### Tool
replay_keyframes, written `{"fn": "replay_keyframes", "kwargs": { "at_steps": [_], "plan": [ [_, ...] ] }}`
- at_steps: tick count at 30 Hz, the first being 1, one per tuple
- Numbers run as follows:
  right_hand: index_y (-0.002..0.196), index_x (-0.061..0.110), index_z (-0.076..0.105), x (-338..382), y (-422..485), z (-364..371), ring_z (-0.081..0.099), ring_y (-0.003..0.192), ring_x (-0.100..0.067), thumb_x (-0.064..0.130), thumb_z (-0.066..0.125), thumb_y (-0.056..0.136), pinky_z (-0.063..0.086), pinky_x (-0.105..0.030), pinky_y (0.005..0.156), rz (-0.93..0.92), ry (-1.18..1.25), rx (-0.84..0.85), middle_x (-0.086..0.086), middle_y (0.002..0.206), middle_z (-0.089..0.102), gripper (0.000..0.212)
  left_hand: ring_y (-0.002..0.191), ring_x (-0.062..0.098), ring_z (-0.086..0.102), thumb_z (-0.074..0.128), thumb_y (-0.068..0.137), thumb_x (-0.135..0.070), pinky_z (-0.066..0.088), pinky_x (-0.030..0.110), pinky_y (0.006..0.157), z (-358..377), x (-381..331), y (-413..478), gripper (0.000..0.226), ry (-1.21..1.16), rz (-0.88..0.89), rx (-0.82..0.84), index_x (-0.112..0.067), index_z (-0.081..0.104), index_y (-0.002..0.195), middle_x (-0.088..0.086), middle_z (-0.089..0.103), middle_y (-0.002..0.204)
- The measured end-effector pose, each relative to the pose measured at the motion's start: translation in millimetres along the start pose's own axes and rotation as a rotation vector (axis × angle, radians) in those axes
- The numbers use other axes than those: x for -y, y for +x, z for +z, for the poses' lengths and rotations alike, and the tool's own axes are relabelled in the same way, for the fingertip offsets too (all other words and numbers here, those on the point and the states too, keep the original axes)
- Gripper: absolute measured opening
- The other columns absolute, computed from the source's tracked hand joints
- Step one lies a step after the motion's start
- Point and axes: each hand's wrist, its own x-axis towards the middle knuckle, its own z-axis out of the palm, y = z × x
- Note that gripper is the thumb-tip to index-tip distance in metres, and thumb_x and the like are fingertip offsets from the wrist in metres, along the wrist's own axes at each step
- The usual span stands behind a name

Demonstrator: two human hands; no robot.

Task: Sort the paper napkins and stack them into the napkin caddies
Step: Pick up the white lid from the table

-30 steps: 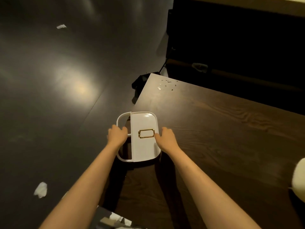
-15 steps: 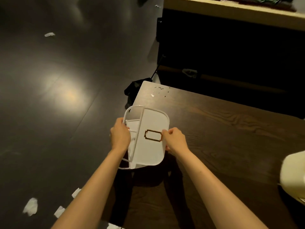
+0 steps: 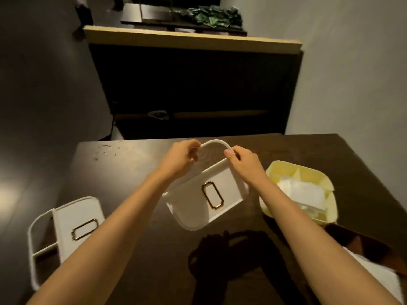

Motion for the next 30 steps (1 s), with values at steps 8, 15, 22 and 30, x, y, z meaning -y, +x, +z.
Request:
{"fn": "replay_keyframes", "kwargs": {
  "at_steps": [8, 15, 22, 30],
  "plan": [
    [0.083, 0.014, 0.059, -131, -21, -120, 0.047, 0.064, -0.012, 0.039, 0.032, 0.100, 0.038, -0.027, 0.058, 0.377, 0.273, -0.314, -0.003, 0.071, 0.053, 0.040, 0.096, 0.028, 0.062, 0.046, 0.096, -0.034, 0.053, 0.045, 0.085, 117, -90, 59, 0.031, -0.077, -0.035, 0.097, -0.013, 0.055, 0.117, 0.012, 0.065, 0.107],
    [0.092, 0.007, 0.056, -224, -32, -147, 0.045, 0.067, -0.015, 0.031, 0.036, 0.099, 0.034, -0.029, 0.056, 0.676, 0.303, -0.393, -0.009, 0.081, 0.052, 0.032, 0.102, 0.027, 0.058, 0.044, 0.097, -0.013, 0.050, 0.042, 0.089, 203, -142, 75, 0.026, -0.216, -0.132, 0.040, -0.006, 0.053, 0.120, 0.011, 0.062, 0.113],
    [0.079, 0.005, 0.051, -246, -33, -135, 0.045, 0.068, -0.016, 0.024, 0.040, 0.099, 0.031, -0.026, 0.050, 0.689, 0.040, -0.377, -0.012, 0.089, 0.053, 0.029, 0.088, 0.031, 0.056, 0.045, 0.090, -0.001, 0.042, 0.036, 0.072, 234, -133, 82, 0.017, 0.102, -0.136, 0.019, -0.005, 0.060, 0.095, 0.011, 0.062, 0.096],
    [0.130, 0.012, 0.045, -249, -36, -124, 0.050, 0.094, -0.021, 0.006, 0.037, 0.098, 0.042, -0.028, 0.072, 0.512, -0.040, -0.332, -0.013, 0.125, 0.043, 0.034, 0.087, 0.021, 0.047, 0.040, 0.096, -0.008, 0.037, 0.024, 0.075, 248, -122, 77, 0.025, 0.117, -0.103, 0.064, -0.007, 0.058, 0.113, 0.005, 0.044, 0.101]
  ]
}}
